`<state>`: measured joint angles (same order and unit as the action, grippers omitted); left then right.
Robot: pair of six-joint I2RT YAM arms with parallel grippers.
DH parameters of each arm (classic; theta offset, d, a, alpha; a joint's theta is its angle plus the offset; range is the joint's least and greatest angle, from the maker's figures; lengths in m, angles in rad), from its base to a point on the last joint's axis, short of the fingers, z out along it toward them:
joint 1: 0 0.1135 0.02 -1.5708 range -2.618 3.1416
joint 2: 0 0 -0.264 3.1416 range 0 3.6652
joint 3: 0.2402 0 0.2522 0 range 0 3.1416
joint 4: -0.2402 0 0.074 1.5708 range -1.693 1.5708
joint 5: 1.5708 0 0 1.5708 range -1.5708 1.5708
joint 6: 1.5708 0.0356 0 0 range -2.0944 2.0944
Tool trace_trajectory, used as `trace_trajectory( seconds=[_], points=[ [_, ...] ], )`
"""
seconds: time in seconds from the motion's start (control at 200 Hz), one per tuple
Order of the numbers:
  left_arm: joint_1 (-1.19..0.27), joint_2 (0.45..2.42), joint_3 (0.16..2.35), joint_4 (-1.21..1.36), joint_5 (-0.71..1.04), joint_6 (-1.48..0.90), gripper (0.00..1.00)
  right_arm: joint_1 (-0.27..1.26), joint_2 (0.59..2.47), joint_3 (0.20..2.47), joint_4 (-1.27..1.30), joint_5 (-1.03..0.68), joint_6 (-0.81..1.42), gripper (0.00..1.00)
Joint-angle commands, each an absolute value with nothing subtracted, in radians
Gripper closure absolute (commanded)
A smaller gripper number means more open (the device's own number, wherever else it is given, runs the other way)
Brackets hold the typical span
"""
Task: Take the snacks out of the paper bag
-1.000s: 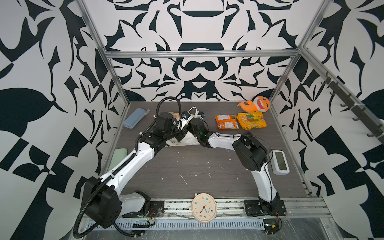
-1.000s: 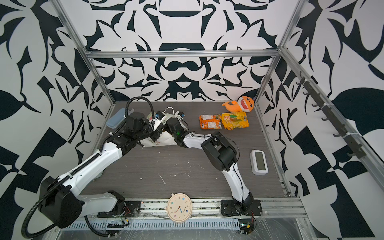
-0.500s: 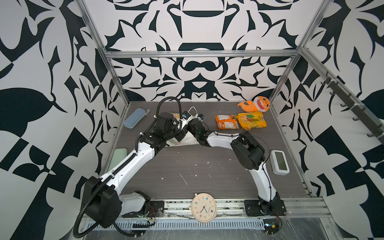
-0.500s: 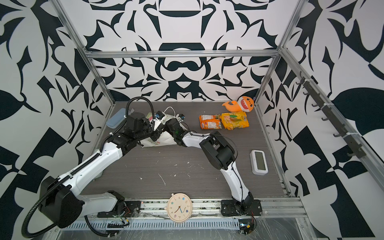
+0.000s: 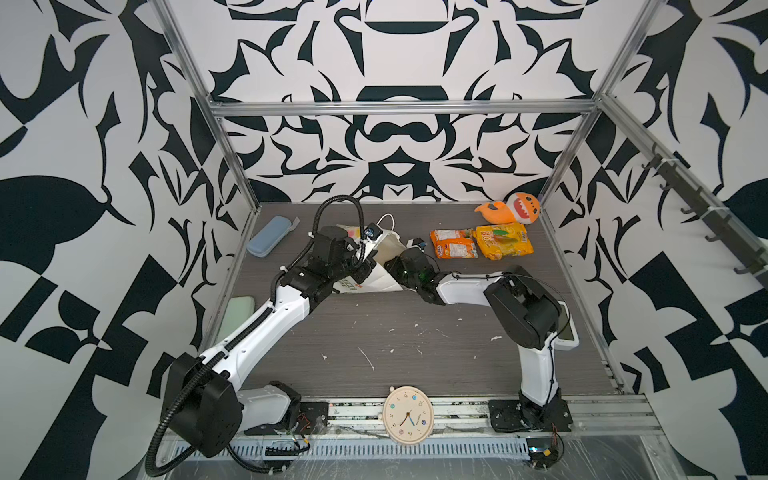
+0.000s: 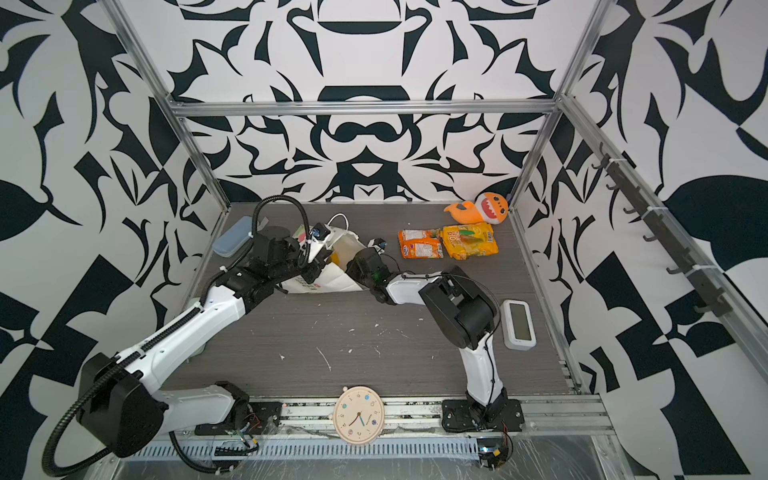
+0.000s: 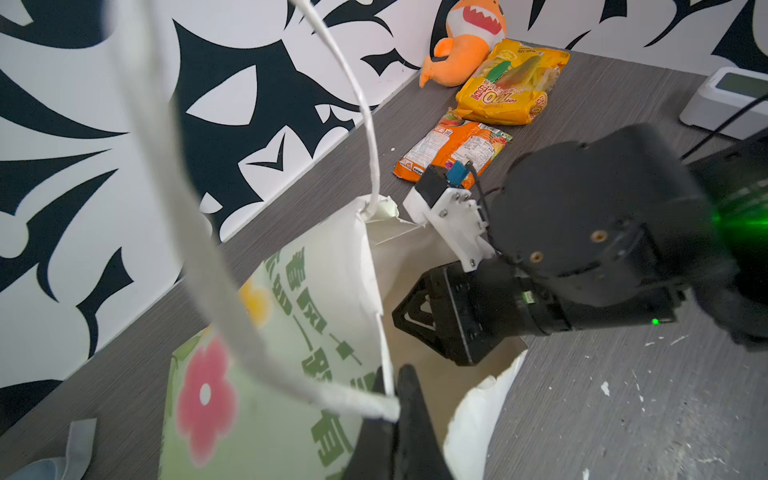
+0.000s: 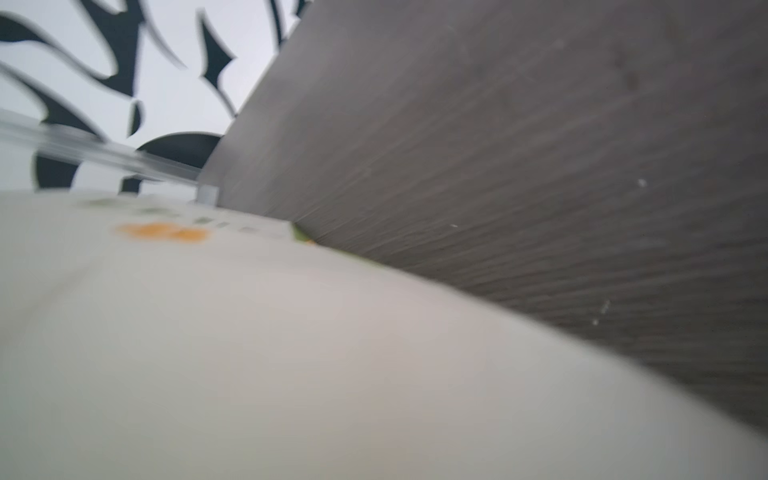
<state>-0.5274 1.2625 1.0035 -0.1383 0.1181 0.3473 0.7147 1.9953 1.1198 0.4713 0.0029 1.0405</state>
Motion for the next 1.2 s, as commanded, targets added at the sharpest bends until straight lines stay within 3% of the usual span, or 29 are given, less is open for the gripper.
trace_trajectory(
  seconds=[0.0,0.125,0.235,0.51,0.96,1.195],
  points=[
    [-0.535,1.220,0.997,-0.040,0.150,0.371,1.00,0.706,1.956,1.085,0.679,-0.160,0.848,0.66],
    [-0.535,1.216,1.007,-0.053,0.185,0.377,1.00,0.688,1.986,1.045,0.896,-0.294,0.798,0.60],
    [-0.535,1.204,1.012,-0.064,0.216,0.389,1.00,0.685,1.985,1.025,0.991,-0.289,0.750,0.40],
    [-0.535,1.160,1.007,-0.079,0.257,0.406,1.00,0.684,1.954,1.055,0.870,-0.122,0.527,0.02],
    [-0.537,1.245,1.057,-0.068,0.291,0.397,1.00,0.699,2.096,1.319,0.642,-0.002,0.631,0.02],
    [-0.537,1.261,1.056,-0.045,0.294,0.394,1.00,0.701,2.211,1.436,0.502,0.011,0.721,0.21]
  ],
)
